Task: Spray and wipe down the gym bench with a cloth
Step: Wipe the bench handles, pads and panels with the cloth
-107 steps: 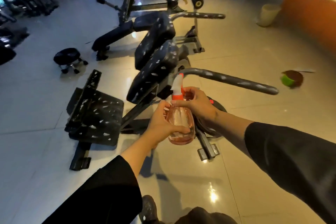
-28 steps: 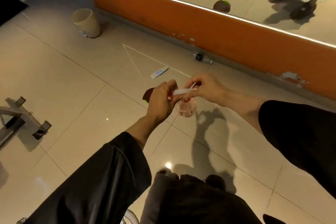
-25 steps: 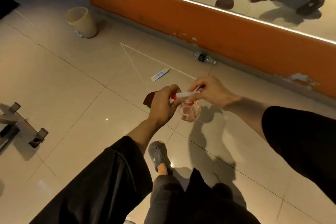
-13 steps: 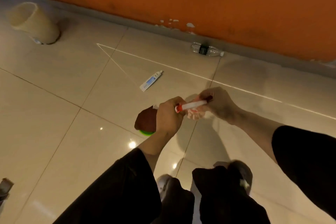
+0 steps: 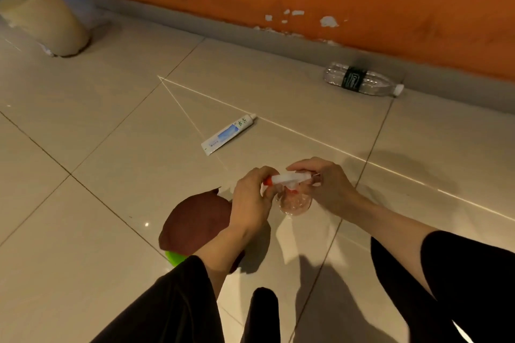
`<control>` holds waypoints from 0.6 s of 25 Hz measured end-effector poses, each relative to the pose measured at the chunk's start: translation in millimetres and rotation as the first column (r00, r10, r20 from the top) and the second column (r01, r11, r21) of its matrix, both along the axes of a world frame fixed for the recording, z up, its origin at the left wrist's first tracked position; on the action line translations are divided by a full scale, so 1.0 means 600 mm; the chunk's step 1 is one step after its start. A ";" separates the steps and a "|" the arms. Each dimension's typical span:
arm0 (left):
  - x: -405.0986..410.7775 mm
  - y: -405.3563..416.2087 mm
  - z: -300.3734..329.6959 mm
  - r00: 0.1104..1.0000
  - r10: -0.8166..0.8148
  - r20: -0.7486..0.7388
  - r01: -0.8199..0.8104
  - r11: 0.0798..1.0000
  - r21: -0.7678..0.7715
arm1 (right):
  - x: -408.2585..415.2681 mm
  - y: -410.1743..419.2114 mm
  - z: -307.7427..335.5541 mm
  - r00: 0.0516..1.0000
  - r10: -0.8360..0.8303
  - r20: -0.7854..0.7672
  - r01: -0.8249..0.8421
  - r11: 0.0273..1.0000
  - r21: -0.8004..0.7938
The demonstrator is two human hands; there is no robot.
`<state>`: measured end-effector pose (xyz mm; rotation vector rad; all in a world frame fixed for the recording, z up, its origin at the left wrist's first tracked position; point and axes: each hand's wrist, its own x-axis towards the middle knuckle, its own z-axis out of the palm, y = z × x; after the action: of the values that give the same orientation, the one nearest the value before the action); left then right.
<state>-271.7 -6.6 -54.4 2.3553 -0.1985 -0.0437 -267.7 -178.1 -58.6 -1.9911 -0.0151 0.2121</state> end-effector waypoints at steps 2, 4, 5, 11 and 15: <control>0.009 0.003 -0.021 0.997 -0.043 0.062 0.046 0.998 -0.036 | 0.007 0.003 -0.018 0.998 0.007 0.058 -0.011 0.998 0.064; 0.009 0.007 -0.023 0.995 -0.073 0.067 0.077 0.996 -0.053 | 0.009 0.009 -0.024 0.994 -0.020 0.108 0.023 0.999 -0.024; 0.004 0.015 -0.017 0.997 -0.067 0.045 0.070 0.996 -0.053 | 0.004 0.016 -0.019 0.980 -0.047 0.194 0.077 0.986 -0.150; -0.046 0.151 -0.001 0.940 0.335 0.057 -0.340 0.933 0.119 | -0.053 0.144 0.003 0.754 0.306 0.582 -0.097 0.927 -0.362; -0.111 0.233 -0.027 0.777 0.612 0.147 -0.630 0.751 0.199 | -0.077 0.223 -0.051 0.698 0.637 0.329 -0.402 0.728 -0.556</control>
<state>-338.4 133.0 -70.8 2.5460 0.6049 0.3657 -313.9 -44.5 -89.2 -2.4098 -0.9954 0.0589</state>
